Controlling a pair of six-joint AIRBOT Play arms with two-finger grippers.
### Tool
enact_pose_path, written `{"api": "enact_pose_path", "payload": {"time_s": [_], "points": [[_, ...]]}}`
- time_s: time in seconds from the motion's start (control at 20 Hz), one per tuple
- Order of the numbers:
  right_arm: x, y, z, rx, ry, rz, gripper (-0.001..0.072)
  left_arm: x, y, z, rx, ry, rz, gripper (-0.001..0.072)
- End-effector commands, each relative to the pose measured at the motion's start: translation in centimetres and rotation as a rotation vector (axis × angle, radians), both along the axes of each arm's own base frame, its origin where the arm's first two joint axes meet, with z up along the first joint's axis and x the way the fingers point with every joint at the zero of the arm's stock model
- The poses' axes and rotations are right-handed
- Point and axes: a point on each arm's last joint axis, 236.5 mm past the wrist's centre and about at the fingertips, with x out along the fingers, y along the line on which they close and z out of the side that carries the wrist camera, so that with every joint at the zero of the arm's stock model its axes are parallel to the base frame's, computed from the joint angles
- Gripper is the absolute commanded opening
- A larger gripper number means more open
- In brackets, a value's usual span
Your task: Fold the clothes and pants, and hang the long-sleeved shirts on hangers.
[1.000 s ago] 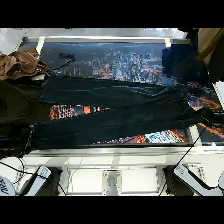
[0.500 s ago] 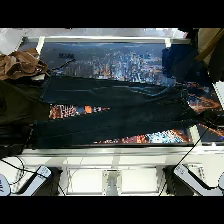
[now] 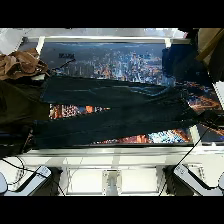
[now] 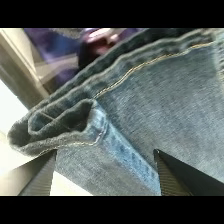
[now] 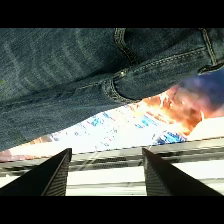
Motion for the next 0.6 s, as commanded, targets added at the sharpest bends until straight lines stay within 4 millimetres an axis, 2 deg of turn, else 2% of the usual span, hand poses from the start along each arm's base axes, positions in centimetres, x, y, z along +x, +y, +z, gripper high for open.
{"api": "enact_pose_path", "payload": {"time_s": [0.0,0.15,0.2,0.25,0.3,0.35,0.45,0.55], "points": [[0.00,-0.01,0.01,0.000,0.000,-0.001,0.0488,-0.55,-0.75,-0.89,-0.057,0.046,0.003,0.0692],[0.00,-0.01,0.01,0.000,0.000,-0.001,0.0488,-0.68,-0.88,-1.31,-0.072,0.059,0.003,0.0691],[0.00,-0.01,0.01,0.000,0.000,-0.001,0.0488,-0.71,-0.92,-1.41,-0.076,0.062,0.003,0.0661],[0.01,0.00,0.01,0.000,0.000,-0.001,0.0488,-0.74,-0.96,-1.51,-0.080,0.066,0.003,0.0557],[0.01,0.01,0.02,0.001,0.000,-0.001,0.0488,-0.76,-1.00,-1.59,-0.084,0.068,0.003,0.0506],[0.03,0.04,0.03,0.002,-0.001,-0.002,0.0488,-0.79,-1.02,-1.63,-0.085,0.069,0.000,0.0413],[0.12,0.15,0.11,0.008,-0.004,-0.003,0.0488,-0.75,-0.99,-1.63,-0.075,0.051,-0.047,0.0023],[-0.07,0.33,0.19,0.012,0.000,0.002,0.0488,-0.58,-0.76,-1.50,-0.063,0.038,-0.072,0.0013]]}}
